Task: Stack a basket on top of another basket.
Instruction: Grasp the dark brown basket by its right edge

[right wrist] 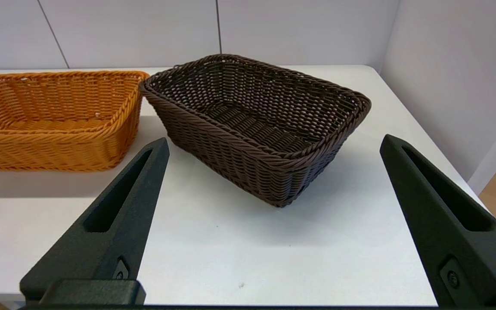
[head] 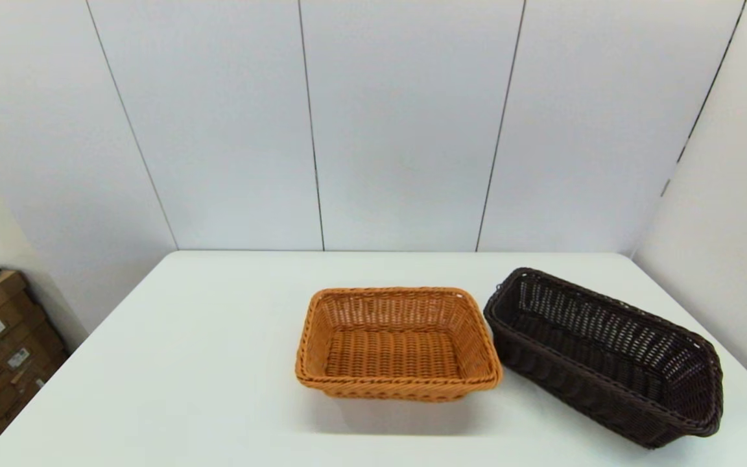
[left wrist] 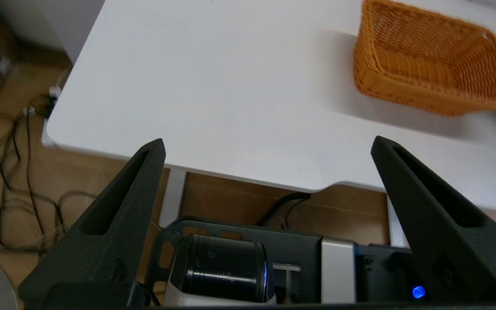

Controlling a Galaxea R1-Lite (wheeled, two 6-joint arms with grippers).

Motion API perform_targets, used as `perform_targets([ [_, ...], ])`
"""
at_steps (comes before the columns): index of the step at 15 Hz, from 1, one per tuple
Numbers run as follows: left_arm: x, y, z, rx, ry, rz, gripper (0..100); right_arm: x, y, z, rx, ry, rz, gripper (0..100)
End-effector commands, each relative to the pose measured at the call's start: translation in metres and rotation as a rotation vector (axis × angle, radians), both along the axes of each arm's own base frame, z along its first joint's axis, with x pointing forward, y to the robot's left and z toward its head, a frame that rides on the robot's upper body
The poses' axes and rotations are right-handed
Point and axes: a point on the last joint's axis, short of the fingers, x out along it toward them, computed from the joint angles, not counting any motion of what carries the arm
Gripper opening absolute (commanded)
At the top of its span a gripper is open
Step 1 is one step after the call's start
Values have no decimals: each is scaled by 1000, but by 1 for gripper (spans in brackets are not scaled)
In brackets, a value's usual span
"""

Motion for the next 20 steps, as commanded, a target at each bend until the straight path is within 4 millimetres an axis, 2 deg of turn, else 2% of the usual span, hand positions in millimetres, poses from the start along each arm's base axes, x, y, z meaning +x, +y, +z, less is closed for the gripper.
perform_targets([
  [1, -7, -9, -24, 98, -84, -60, 100, 0, 0, 0, 0, -3, 0, 100],
  [3, -2, -9, -24, 107, -112, -64, 100, 0, 0, 0, 0, -3, 0, 100],
  [7, 0, 0, -21, 132, -149, -185, 100, 0, 0, 0, 0, -3, -2, 100],
  [10, -7, 0, -33, 132, -176, -194, 100, 0, 0, 0, 0, -3, 0, 100],
  [14, -11, -2, -66, 185, -214, -263, 100, 0, 0, 0, 0, -3, 0, 100],
  [16, 0, -2, -88, 260, -322, -270, 100, 0, 0, 0, 0, -3, 0, 100],
  [20, 30, -2, -111, 291, -464, -252, 100, 0, 0, 0, 0, -3, 0, 100],
])
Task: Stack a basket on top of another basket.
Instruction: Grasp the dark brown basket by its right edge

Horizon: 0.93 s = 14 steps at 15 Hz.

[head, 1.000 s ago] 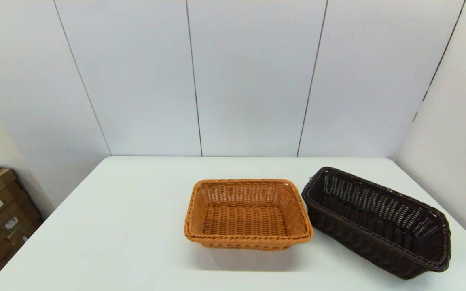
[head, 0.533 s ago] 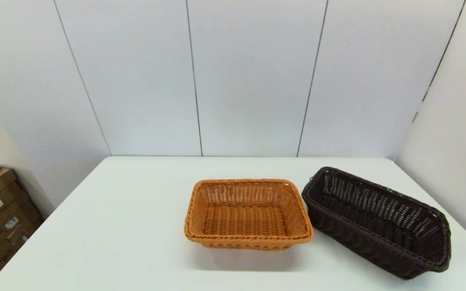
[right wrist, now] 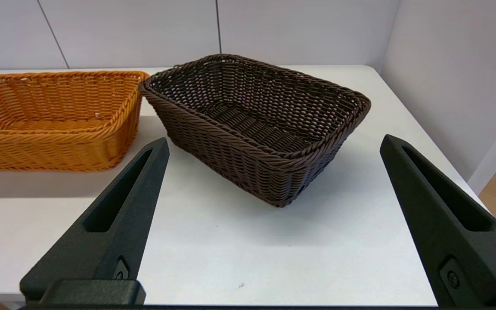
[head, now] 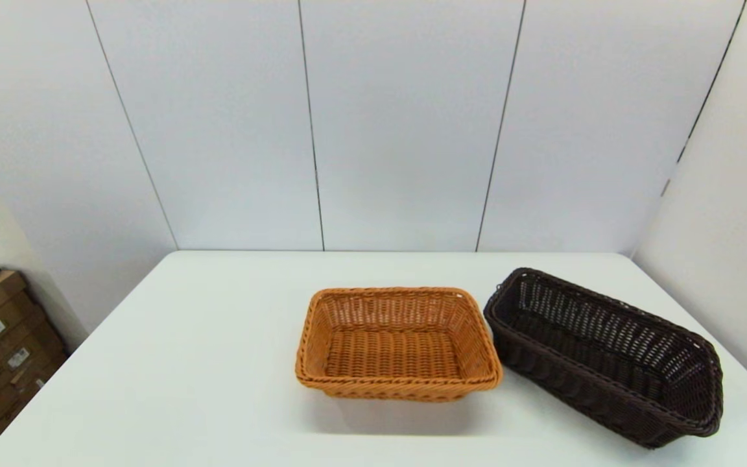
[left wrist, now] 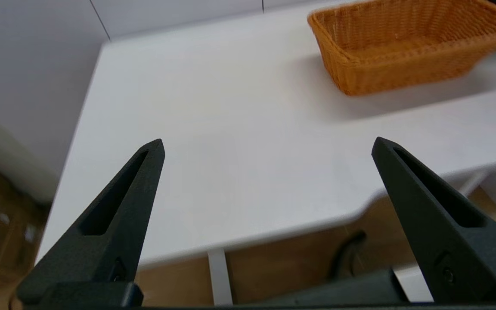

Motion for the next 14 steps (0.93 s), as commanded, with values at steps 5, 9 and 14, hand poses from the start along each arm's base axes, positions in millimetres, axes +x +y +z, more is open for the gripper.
perform_targets([
  [5, 30, 0, -37, -35, -132, 31, 100, 0, 0, 0, 0, -2, -2, 100],
  [9, 32, 3, -44, -27, -111, 146, 100, 0, 0, 0, 0, -2, 0, 100],
  [14, 34, 4, -50, -85, -88, 197, 100, 0, 0, 0, 0, -2, 0, 100],
])
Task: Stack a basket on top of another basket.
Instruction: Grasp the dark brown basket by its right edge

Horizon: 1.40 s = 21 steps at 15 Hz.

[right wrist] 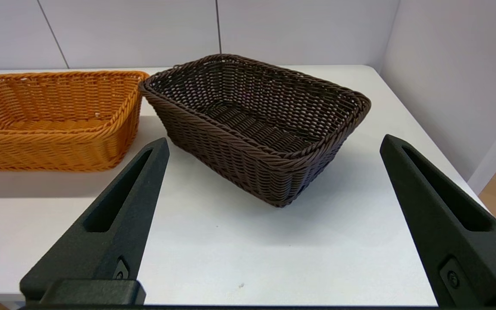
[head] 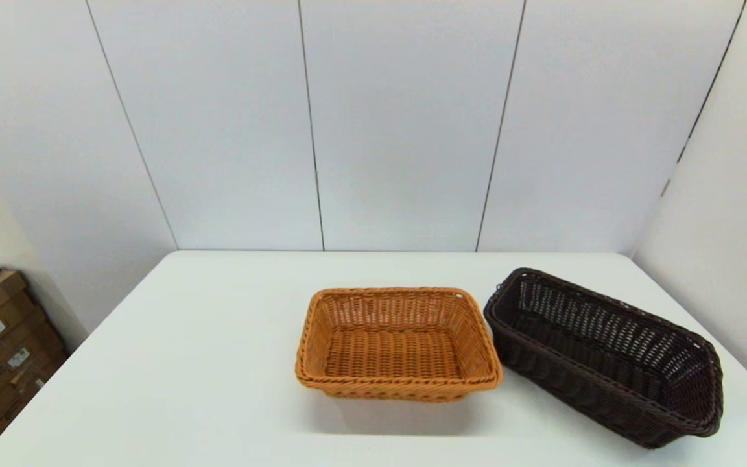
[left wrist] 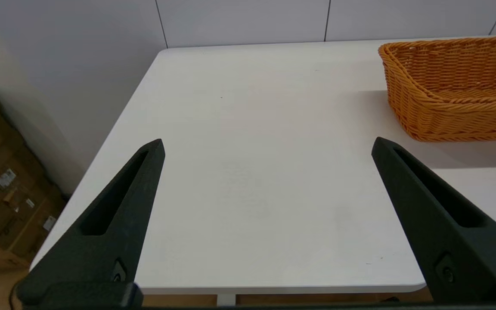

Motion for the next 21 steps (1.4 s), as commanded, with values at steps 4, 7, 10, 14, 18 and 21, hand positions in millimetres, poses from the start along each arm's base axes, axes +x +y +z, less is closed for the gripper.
perform_targets([
  [4, 0, 0, -1, -13, 1, 2, 100, 0, 0, 0, 0, -3, 0, 100],
  [7, 0, 0, 0, -13, 0, 2, 100, 0, 0, 0, 0, -3, 0, 100],
  [10, 0, 0, 0, -13, -2, 1, 100, 0, 0, 0, 0, -3, 0, 100],
  [14, 0, 0, -1, -13, 1, 2, 100, 0, 0, 0, -5, -3, 0, 100],
  [18, 0, 0, -1, -13, 1, 2, 100, -13, 1, 37, -18, -155, 32, 100],
  [21, 0, 0, 0, -13, 0, 2, 100, -37, 3, 75, -30, -134, 124, 100],
])
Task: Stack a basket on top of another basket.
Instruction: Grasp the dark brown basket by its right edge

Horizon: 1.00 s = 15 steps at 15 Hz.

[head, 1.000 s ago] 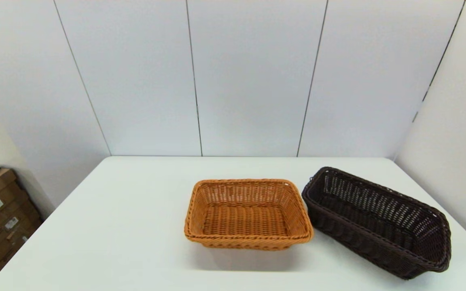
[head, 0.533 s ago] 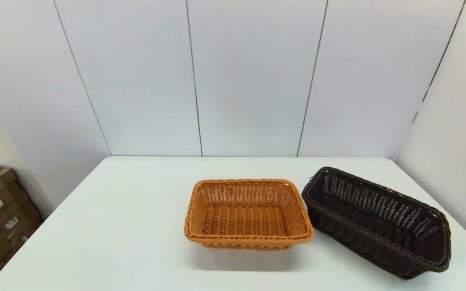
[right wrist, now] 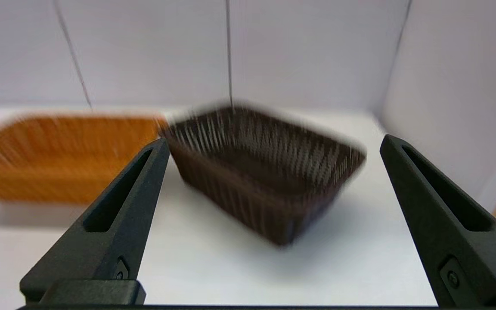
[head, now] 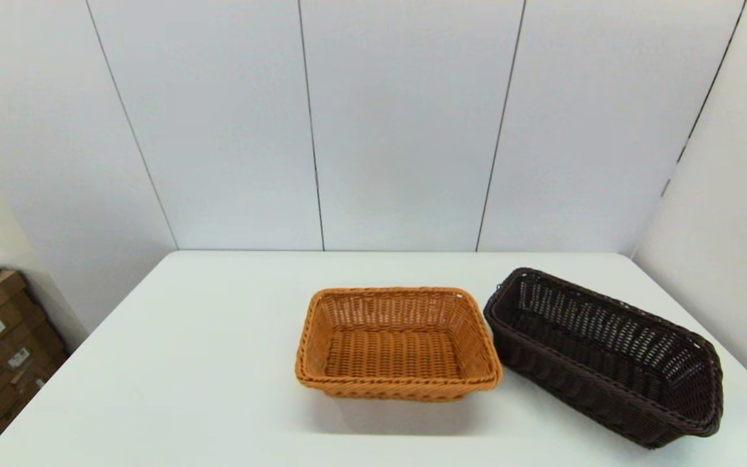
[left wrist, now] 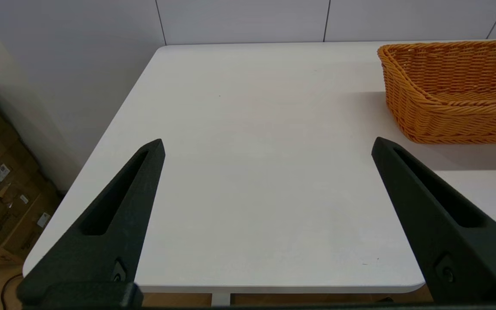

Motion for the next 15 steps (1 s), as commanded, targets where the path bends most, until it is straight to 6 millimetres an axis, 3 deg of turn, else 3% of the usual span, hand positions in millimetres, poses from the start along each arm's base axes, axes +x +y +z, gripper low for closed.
perform_targets([
  [1, 0, 0, 0, 0, 0, 0, 100, -23, 2, 45, -13, 59, 112, 100],
  [3, 0, 0, 0, 0, -3, 0, 100, -8, 3, 64, -3, 157, 122, 100],
  [5, 0, 0, 0, 0, 0, 0, 100, 20, 2, 78, 5, 306, 93, 100],
  [10, 0, 0, 0, 0, -1, 0, 100, 119, -3, 111, 142, 627, -81, 100],
  [13, 0, 0, 0, 0, 0, 0, 100, 174, -10, 112, 287, 782, -161, 100],
  [15, 0, 0, 0, 0, -1, 0, 100, 198, -14, 101, 348, 878, -208, 100],
])
